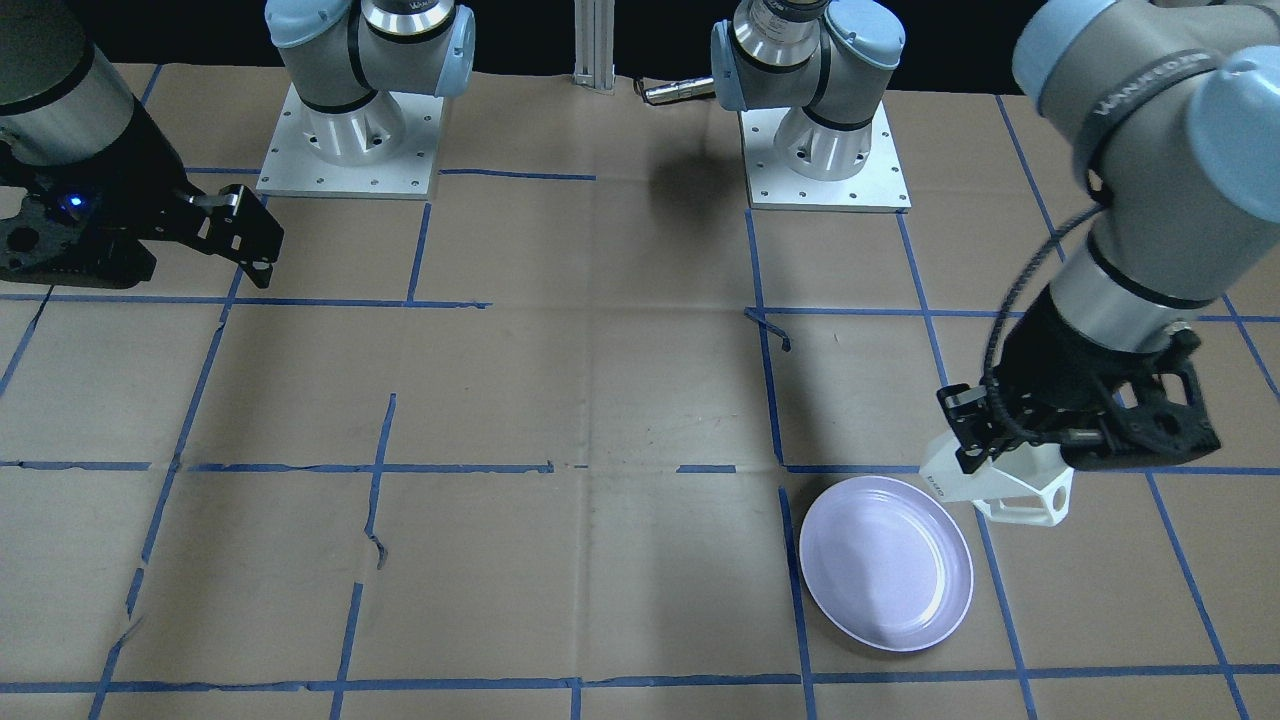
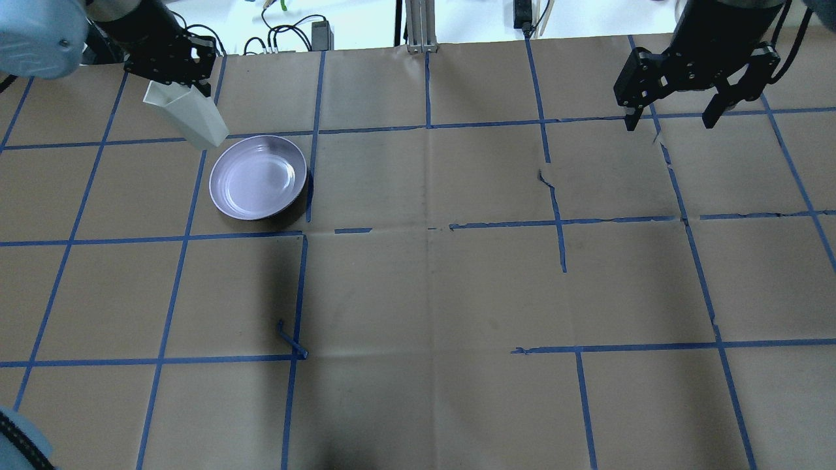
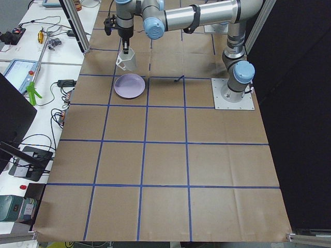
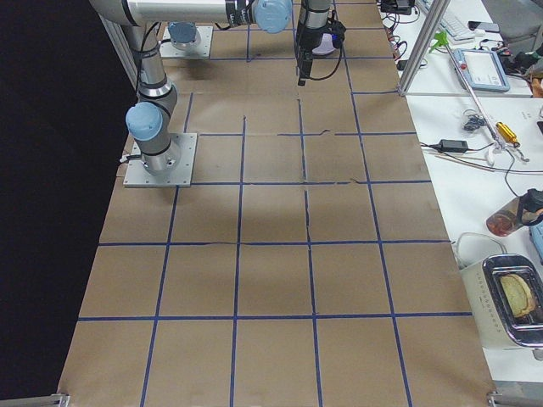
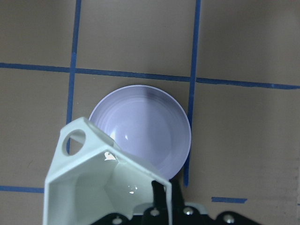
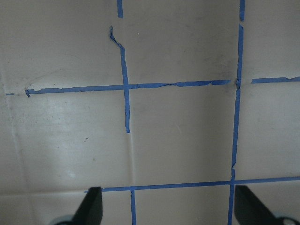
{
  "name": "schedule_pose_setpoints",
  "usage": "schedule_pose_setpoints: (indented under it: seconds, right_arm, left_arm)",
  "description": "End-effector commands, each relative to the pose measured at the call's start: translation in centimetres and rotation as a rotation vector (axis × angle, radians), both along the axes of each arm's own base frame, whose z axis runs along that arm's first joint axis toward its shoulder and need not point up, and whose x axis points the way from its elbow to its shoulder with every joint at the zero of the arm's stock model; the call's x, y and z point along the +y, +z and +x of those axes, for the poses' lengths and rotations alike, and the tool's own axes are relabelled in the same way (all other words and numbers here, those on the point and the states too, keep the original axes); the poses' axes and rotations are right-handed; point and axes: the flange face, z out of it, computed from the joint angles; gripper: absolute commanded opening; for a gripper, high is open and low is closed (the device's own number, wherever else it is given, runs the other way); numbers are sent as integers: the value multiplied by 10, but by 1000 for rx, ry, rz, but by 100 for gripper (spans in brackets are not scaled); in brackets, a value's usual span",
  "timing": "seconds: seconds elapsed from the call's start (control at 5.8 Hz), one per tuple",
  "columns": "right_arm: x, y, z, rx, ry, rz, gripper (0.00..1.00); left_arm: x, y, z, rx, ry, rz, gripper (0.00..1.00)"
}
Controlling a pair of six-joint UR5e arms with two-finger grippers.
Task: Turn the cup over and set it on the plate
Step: 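Carry the cup with the left gripper over the lavender plate, then rotate the cup upright and lower it onto the plate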
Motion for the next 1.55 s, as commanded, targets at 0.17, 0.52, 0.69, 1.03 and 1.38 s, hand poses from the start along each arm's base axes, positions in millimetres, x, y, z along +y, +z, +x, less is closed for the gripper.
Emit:
schedule_pose_setpoints:
  seconds: [0.17,0.52,0.69,1.03,1.38]
  right_arm:
    - [0,0,0,0,0,0,100]
    - [0,0,0,0,0,0,100]
    - [0,0,0,0,0,0,100]
    - [0,0,0,0,0,0,100]
    - [0,0,0,0,0,0,100]
  left_arm:
    - [5,-96,-23,-40,-82,42,0]
    - [4,-167,-18,-103,-77,-26,0]
    - [7,-181,-16,-121,-92,-17,0]
    - [5,-193,-16,-125,-91,-40,1]
    - [4,-196,-15,-127,-87,-35,64]
